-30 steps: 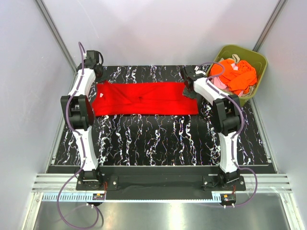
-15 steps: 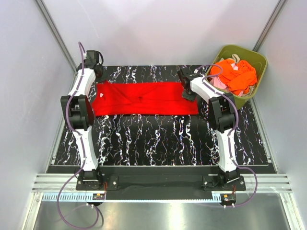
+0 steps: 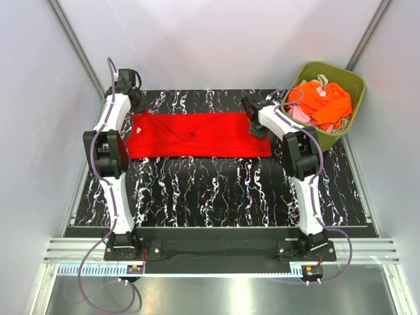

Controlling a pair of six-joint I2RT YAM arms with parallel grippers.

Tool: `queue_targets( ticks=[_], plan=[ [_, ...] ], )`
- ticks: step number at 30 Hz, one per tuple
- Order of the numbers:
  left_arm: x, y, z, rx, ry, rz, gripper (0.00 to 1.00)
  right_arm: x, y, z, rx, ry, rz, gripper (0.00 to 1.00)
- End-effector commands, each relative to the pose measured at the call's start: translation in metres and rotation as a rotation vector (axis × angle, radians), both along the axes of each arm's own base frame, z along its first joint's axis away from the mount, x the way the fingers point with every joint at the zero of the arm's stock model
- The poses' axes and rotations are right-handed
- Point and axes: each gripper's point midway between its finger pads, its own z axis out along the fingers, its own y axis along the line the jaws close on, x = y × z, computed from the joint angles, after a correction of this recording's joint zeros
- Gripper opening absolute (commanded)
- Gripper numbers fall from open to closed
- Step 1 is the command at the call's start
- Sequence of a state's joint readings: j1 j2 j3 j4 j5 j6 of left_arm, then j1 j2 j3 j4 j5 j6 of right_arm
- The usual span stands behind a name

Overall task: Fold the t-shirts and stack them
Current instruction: Fold the tshirt

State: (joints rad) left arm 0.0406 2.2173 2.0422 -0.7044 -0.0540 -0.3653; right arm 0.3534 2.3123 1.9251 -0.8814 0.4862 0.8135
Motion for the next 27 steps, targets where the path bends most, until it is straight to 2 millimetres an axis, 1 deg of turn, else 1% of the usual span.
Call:
queue_targets(
  ticks=[1, 2, 5, 7, 12, 16, 19, 20, 25, 27],
  plan=[
    [0.017, -0.001, 0.023, -0.002, -0.086, -0.014, 0.0, 0.008, -0.018, 0.004, -0.062, -0.033, -0.074, 0.32],
    [0.019, -0.001, 0.026, -0.001, -0.097, -0.015, 0.0, 0.006, -0.019, 0.002, -0.069, -0.028, -0.075, 0.3],
    [0.02, -0.001, 0.029, -0.008, -0.105, -0.014, 0.0, 0.005, -0.024, 0.002, -0.093, -0.028, -0.08, 0.15],
    [0.02, -0.003, 0.03, -0.012, -0.105, -0.016, 0.0, 0.005, -0.027, 0.004, -0.108, -0.033, -0.081, 0.0],
    [0.024, 0.003, 0.035, 0.007, -0.123, -0.003, 0.0, 0.003, -0.034, 0.008, -0.141, -0.047, -0.098, 0.0],
    [0.035, 0.001, 0.039, -0.004, -0.156, -0.009, 0.0, 0.003, -0.035, 0.006, -0.154, -0.041, -0.091, 0.0],
    [0.04, -0.001, 0.039, -0.011, -0.164, -0.016, 0.0, 0.002, -0.036, 0.005, -0.159, -0.034, -0.085, 0.0],
    [0.041, -0.001, 0.036, -0.01, -0.159, -0.019, 0.0, 0.002, -0.035, 0.005, -0.159, -0.036, -0.082, 0.0],
    [0.05, -0.004, 0.033, -0.021, -0.172, -0.038, 0.0, 0.002, -0.039, 0.007, -0.171, -0.036, -0.085, 0.0],
    [0.051, -0.004, 0.031, -0.023, -0.169, -0.036, 0.0, 0.003, -0.039, 0.008, -0.168, -0.036, -0.081, 0.0]
  ],
)
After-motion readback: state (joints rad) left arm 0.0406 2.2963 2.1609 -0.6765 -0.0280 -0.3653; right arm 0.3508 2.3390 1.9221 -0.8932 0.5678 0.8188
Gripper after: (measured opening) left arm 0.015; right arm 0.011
